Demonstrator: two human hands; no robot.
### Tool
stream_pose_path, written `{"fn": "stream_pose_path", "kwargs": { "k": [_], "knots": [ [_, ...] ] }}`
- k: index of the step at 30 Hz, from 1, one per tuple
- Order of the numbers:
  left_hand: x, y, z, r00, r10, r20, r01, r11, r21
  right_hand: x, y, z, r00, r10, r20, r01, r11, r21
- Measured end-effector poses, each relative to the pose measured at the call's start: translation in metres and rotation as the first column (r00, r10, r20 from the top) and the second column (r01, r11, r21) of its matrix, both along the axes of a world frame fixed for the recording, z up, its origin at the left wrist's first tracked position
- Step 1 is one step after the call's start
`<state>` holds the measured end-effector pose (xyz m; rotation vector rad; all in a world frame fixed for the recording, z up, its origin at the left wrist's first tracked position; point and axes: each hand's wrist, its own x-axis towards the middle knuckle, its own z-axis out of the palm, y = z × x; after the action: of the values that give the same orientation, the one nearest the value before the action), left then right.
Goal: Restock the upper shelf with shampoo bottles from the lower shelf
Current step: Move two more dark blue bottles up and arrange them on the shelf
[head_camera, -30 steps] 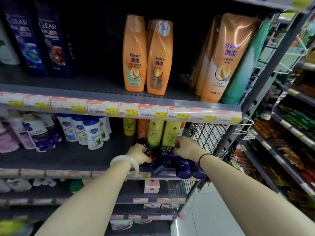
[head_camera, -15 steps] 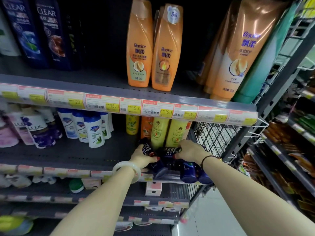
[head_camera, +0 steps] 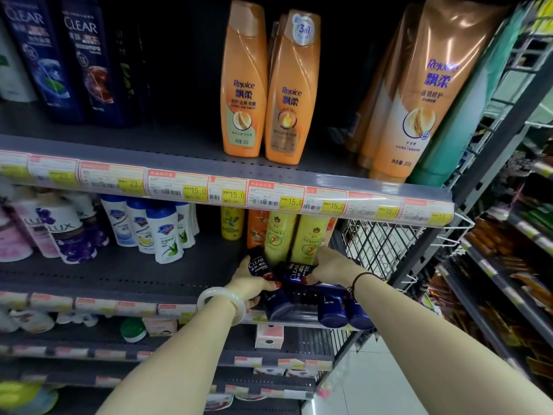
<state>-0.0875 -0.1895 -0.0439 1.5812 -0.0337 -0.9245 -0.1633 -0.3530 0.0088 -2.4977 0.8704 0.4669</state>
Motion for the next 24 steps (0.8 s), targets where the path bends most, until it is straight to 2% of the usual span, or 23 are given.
{"fn": "stream_pose_path", "kwargs": {
  "k": [14, 24],
  "knots": [
    [0.002, 0.006, 0.000, 0.997, 0.052, -0.061, -0.056, 0.996, -0.071, -0.007, 0.009, -0.002, 0.999, -0.034, 0.024, 0.034, 0.999, 0.005],
    [0.010, 0.023, 0.013, 0.989, 0.074, -0.125, -0.089, 0.988, -0.123, -0.009, -0.001, -0.020, 0.985, -0.078, 0.157, 0.056, 0.989, 0.137]
  ]
}}
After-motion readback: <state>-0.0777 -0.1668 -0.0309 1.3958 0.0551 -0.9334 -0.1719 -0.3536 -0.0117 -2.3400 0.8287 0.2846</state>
